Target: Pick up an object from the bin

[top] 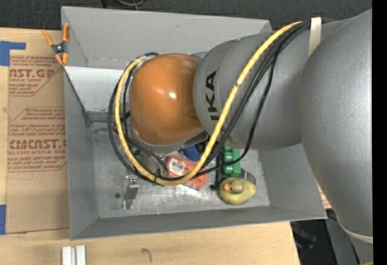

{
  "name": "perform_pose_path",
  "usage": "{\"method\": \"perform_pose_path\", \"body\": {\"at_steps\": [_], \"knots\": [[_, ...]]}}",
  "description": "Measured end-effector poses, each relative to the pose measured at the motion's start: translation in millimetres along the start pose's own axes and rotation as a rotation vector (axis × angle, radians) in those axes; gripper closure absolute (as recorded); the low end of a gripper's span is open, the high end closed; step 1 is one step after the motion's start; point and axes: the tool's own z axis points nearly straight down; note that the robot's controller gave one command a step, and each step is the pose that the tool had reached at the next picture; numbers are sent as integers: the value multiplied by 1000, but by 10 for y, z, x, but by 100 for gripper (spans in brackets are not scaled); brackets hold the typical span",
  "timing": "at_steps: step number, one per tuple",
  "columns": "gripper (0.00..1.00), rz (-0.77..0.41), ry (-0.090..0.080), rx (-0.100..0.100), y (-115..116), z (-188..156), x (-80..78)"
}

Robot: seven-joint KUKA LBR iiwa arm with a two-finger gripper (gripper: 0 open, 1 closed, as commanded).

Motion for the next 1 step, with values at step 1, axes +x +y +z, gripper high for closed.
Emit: {"method": "perform_pose_path", "body": {"at_steps": [1], "knots": [[0, 3, -7, -2, -11, -43, -22]]}}
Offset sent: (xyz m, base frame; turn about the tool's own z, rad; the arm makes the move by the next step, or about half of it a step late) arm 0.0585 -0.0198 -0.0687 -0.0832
